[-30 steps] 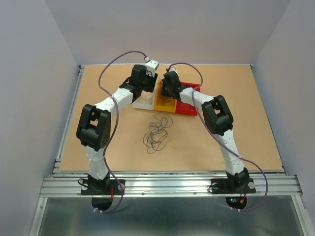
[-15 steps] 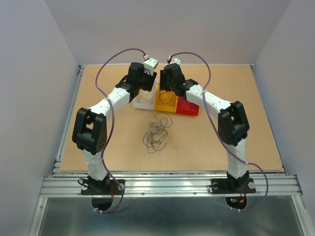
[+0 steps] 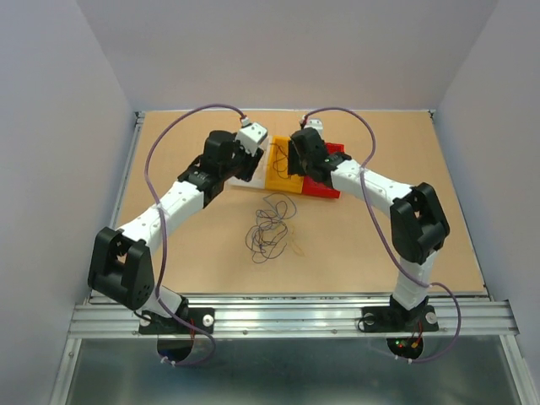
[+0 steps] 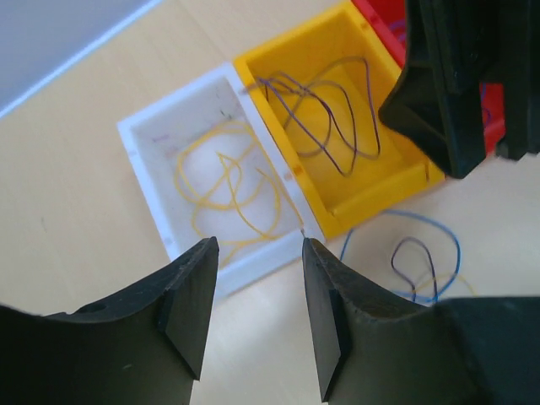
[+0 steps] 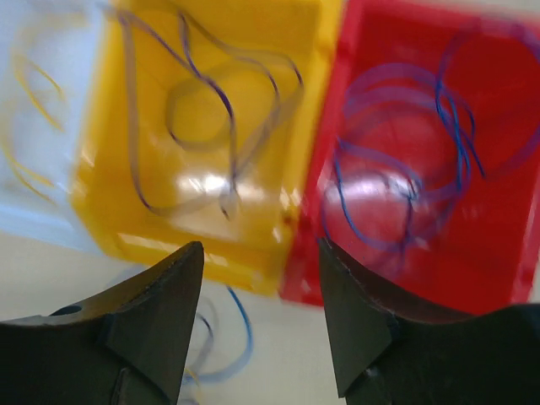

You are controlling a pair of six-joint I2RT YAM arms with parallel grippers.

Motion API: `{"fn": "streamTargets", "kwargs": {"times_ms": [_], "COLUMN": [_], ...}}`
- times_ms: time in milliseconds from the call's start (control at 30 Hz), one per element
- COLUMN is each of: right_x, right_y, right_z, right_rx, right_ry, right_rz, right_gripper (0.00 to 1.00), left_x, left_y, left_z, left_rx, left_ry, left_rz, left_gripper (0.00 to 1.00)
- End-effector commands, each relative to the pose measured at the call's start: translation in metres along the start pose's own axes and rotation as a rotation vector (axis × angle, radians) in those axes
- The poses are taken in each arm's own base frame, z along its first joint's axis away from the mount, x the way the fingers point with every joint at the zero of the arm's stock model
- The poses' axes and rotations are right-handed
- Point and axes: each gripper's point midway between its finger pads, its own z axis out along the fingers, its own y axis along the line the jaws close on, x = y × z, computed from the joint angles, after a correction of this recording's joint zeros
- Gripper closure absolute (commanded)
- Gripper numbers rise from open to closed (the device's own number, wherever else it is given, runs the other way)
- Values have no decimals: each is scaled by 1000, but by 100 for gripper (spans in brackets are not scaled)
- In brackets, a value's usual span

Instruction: Untangle the cables

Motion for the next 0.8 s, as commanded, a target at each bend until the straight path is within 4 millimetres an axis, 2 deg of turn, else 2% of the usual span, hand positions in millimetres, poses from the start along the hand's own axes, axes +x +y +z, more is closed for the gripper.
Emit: {"fn": "streamTargets", "kwargs": {"times_ms": [0, 33, 67, 100, 167, 200, 233, 333, 400, 433, 467, 500, 700, 767], "right_x": [2, 9, 30, 27, 38, 51, 47, 55, 48, 53, 47, 46, 47, 42], "right_y": [-21, -24, -32, -33, -39, -46, -49, -60, -63, -66, -67, -69, -78, -81], "right_z": [-39, -43, -44, -55, -62, -63, -72, -82, -95, -98, -107, -110, -131, -140], "right_rx": [-3, -4, -2, -19, -34, -22, -30, -17, -34, -33, -46, -50, -73, -81], "right_ry": [-41, -33, 8, -12, -2, 14, -13, -28, -64, -62, -88, -102, -149, -177], "right_rz": [35, 27, 8, 16, 13, 5, 17, 29, 50, 50, 65, 73, 94, 106], "right_gripper": [38, 38, 38, 38, 37, 37, 37, 36, 36, 36, 36, 36, 37, 37], "left_x": [19, 23, 39, 41, 55, 56, 52, 57, 60, 65, 64, 76, 83, 91], "left_y": [-42, -53, -77, -85, -110, -115, -124, -136, -147, -149, -149, -151, -163, -170], "left_z": [-13, -16, -19, -24, -32, -36, -45, -54, -58, -53, -50, -46, -30, -27], "left_rx": [146, 177, 248, 273, 363, 388, 444, 519, 584, 588, 585, 599, 654, 688], "left_ry": [-18, -14, 5, 0, 5, -3, -41, -60, -68, -50, -43, 3, 49, 77], "left_rz": [122, 154, 214, 239, 307, 316, 344, 367, 392, 393, 393, 386, 378, 376], "left_gripper": [44, 44, 44, 43, 41, 37, 36, 33, 32, 32, 33, 33, 35, 36]}}
